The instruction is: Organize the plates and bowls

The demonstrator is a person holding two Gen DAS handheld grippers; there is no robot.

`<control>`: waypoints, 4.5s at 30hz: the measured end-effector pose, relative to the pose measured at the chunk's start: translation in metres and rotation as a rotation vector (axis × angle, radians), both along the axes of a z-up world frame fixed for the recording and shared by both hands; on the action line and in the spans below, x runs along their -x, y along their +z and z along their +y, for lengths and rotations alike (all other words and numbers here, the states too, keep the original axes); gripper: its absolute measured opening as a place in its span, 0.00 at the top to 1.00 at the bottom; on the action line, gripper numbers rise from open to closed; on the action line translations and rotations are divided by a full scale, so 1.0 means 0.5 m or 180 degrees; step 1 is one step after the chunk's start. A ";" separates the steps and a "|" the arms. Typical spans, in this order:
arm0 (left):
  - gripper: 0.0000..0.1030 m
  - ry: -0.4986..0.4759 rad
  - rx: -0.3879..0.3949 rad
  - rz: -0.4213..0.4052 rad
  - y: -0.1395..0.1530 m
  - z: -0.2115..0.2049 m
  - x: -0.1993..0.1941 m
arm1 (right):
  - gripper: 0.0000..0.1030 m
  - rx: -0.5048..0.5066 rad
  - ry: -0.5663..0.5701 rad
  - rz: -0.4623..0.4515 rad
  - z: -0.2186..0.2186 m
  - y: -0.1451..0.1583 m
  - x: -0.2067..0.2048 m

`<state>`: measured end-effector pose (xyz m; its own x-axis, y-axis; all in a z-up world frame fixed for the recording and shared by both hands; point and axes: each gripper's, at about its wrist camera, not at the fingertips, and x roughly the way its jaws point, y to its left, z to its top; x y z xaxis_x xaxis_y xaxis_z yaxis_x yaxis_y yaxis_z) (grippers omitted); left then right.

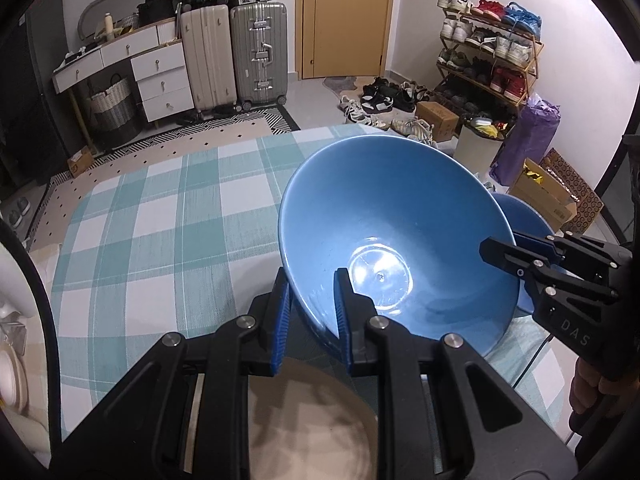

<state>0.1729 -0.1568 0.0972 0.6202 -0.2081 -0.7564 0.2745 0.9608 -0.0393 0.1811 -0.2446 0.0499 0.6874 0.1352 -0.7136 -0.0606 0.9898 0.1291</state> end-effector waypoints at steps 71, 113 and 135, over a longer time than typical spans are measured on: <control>0.23 0.0038 0.0106 0.0241 -0.133 0.037 -0.051 | 0.46 0.0308 -0.0032 0.0037 0.027 -0.070 -0.019; 0.07 -0.0779 0.0725 0.0496 -0.098 -0.246 0.143 | 0.01 -0.0053 -0.1054 -0.0141 -0.281 -0.053 0.222; 0.49 -0.0857 0.0870 0.0808 -0.159 -0.347 0.084 | 0.33 -0.0272 -0.1109 -0.0028 -0.367 -0.106 0.201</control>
